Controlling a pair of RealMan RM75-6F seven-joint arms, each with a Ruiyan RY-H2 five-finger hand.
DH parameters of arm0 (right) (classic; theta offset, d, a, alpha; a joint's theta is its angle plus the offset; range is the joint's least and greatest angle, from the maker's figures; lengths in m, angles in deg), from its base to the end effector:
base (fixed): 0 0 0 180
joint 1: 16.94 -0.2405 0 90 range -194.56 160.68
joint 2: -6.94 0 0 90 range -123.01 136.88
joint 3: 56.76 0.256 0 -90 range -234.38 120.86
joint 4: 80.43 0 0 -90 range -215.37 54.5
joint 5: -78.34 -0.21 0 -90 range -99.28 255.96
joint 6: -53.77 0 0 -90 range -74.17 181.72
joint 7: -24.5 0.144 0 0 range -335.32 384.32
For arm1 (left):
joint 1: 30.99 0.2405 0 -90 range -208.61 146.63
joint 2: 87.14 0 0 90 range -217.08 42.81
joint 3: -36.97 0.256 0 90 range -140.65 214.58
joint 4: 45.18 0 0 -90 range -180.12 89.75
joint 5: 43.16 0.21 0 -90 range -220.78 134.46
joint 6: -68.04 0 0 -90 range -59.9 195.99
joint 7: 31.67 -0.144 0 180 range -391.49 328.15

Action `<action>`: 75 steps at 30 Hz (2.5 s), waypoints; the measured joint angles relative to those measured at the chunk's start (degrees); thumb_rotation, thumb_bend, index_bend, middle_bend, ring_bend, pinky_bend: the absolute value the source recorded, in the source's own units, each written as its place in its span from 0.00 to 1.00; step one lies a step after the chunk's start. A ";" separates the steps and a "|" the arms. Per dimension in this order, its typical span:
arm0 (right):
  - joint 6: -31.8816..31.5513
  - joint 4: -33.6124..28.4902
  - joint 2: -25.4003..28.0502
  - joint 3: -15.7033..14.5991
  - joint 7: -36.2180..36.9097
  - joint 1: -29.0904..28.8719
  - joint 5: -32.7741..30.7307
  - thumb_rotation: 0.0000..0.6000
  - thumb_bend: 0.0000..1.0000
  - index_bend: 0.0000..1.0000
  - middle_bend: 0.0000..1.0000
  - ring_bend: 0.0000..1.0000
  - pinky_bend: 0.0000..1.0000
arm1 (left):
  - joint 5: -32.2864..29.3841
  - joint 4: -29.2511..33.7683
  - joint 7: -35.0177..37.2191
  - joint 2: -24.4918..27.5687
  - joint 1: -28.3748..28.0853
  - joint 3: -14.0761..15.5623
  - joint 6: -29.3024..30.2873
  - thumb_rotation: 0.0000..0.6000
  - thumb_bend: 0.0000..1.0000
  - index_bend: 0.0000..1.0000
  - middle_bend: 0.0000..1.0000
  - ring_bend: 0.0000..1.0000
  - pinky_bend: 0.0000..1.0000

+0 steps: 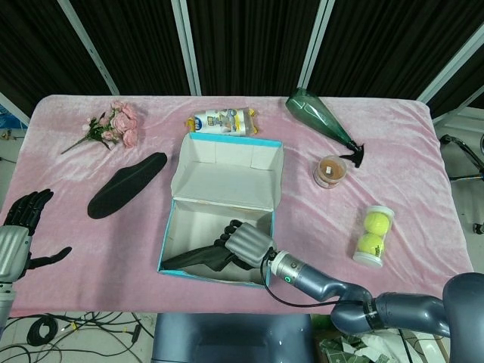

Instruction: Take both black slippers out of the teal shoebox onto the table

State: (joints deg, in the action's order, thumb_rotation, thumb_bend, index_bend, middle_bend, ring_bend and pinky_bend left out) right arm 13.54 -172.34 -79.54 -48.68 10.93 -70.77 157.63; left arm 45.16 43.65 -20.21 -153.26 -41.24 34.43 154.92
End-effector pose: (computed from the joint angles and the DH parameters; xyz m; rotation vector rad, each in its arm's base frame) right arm -0.0563 -0.3067 -0.0471 2.4368 -0.7192 0.9887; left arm -0.2950 0.2091 0.1546 -1.4009 -0.9460 -1.1454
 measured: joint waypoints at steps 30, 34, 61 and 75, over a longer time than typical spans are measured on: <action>-24.99 0.53 17.21 -2.37 17.70 13.16 11.11 1.00 0.45 0.57 0.40 0.26 0.22 | 0.37 2.27 -2.38 0.69 0.44 -0.60 -0.29 1.00 0.00 0.02 0.07 0.00 0.09; -26.19 4.72 18.38 -4.66 20.23 16.22 10.63 1.00 0.44 0.57 0.39 0.25 0.22 | 0.40 2.92 -3.07 0.87 0.43 -0.62 -0.48 1.00 0.00 0.02 0.07 0.00 0.09; -21.26 19.42 17.48 -6.40 28.78 19.37 8.55 1.00 0.38 0.36 0.20 0.09 0.16 | 1.10 5.14 -4.51 1.77 1.82 -0.06 0.45 1.00 0.00 0.02 0.07 0.00 0.09; -13.50 13.87 18.70 -4.94 18.98 17.52 2.57 1.00 0.11 0.00 0.00 0.00 0.11 | 1.23 3.90 -3.50 1.46 2.54 0.09 1.00 1.00 0.00 0.01 0.06 0.00 0.09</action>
State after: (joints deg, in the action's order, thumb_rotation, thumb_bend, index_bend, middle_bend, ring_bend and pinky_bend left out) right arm 0.05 -158.47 -60.84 -53.61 29.92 -53.26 160.20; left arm 46.39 47.55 -23.71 -151.80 -38.70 34.51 155.92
